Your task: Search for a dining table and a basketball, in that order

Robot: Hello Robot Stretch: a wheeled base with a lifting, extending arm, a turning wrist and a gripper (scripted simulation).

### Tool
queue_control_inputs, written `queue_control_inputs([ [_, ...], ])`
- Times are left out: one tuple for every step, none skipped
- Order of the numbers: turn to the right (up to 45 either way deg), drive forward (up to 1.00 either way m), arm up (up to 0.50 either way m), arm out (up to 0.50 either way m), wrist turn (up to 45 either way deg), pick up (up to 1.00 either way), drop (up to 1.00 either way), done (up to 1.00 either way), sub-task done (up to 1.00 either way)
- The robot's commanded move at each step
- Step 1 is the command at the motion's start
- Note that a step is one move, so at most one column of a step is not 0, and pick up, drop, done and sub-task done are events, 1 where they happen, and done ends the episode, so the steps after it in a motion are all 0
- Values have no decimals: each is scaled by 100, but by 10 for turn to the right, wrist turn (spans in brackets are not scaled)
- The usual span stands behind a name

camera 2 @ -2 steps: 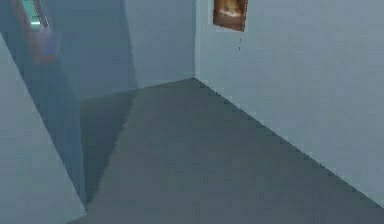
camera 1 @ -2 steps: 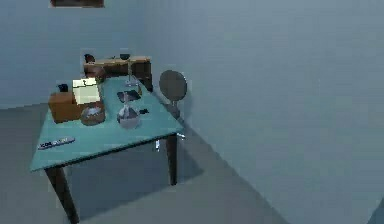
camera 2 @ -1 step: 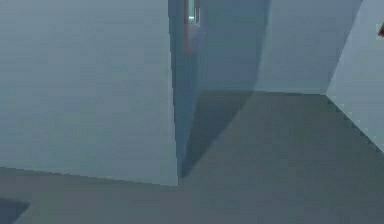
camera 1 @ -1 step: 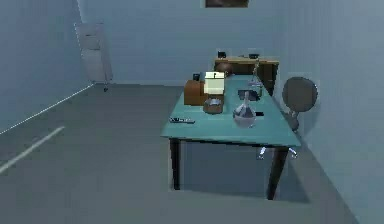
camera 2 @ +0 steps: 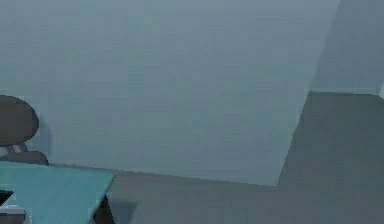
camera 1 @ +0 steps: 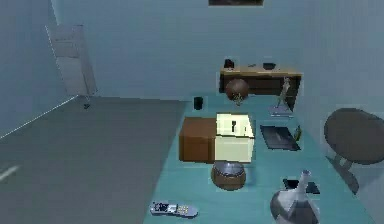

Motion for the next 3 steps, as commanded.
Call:
queue_control_inputs([
  [-450,0,0,0,0,0,0,0,0],
  [-360,0,0,0,0,0,0,0,0],
  [0,60,0,0,0,0,0,0,0],
])
